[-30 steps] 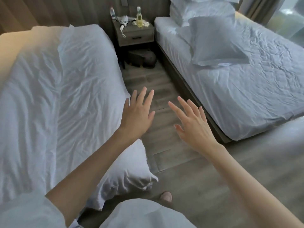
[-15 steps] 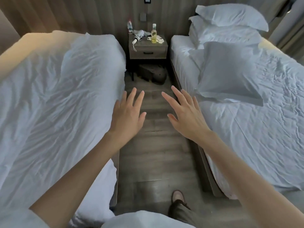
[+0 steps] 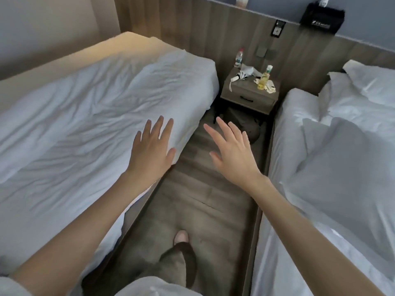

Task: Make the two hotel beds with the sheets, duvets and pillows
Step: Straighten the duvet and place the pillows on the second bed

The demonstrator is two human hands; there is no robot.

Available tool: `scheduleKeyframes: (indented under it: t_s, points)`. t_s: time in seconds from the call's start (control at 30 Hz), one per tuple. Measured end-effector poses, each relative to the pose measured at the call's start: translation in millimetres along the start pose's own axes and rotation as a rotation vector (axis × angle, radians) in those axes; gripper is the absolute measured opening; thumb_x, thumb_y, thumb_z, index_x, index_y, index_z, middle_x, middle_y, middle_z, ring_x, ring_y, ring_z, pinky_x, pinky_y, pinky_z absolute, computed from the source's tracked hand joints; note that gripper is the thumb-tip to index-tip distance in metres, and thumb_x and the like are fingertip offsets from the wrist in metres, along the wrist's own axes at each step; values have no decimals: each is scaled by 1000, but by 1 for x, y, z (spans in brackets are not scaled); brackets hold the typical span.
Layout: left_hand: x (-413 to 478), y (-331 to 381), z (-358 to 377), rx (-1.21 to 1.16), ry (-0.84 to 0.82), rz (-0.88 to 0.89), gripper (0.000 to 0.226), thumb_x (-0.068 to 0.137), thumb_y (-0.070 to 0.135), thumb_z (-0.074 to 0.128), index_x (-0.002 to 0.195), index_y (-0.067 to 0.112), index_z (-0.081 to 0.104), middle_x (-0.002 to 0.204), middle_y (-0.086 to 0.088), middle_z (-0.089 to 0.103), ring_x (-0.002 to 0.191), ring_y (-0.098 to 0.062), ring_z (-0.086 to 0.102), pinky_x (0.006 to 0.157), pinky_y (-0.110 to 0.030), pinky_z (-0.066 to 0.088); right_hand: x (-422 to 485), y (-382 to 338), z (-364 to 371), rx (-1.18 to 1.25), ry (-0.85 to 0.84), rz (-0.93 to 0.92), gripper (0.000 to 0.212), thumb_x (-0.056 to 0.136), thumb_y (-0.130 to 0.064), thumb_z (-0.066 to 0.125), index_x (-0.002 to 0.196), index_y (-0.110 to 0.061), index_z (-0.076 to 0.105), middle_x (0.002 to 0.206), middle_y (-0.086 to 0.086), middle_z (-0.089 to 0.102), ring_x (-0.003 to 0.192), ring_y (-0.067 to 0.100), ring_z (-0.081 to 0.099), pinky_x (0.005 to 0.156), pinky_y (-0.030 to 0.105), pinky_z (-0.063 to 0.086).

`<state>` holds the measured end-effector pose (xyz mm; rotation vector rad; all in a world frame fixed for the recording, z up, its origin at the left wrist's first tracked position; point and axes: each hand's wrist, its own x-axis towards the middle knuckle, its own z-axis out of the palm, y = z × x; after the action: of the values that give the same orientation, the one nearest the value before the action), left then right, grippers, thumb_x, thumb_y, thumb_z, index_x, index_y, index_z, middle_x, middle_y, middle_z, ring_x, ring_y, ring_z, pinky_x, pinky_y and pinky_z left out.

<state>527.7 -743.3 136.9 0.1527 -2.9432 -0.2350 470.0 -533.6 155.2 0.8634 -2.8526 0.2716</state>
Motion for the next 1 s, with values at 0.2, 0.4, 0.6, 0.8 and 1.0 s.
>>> scheduleKeyframes:
  t_s: [0.2,0.4,0.6,0.8,1.0]
  points:
    - [116,-3,28,7,21,-117,69,99,37,45,155,18,10,162,-10,9,147,-36,11,115,-52,21,129,71,24,-14,23,-95,69,91,-22,58,151,-33,26,161,4,17,145,34,18,114,59,21]
    - [251,-5,35,-1,27,-176,68,100,37,43,155,20,7,162,-8,5,148,-34,6,116,-49,18,262,137,29,-29,20,-161,69,91,-20,57,151,-33,27,161,4,17,145,34,18,113,58,23]
    - [380,1,42,19,52,-205,67,101,39,38,155,22,1,162,-6,0,149,-31,2,118,-47,15,382,203,38,-38,31,-204,67,92,-22,57,151,-33,26,161,5,18,145,35,19,113,59,24]
    - [494,-3,81,30,60,-304,66,102,38,36,155,23,-1,162,-6,-4,149,-30,-1,119,-47,13,509,267,70,-61,18,-324,68,94,-24,56,152,-36,22,162,3,11,146,34,15,115,58,17]
    - [599,-7,112,49,90,-519,66,102,39,36,155,22,0,162,-7,-3,149,-32,1,118,-46,15,650,321,90,-87,6,-522,68,93,-30,60,152,-35,26,162,2,14,145,34,21,113,60,21]
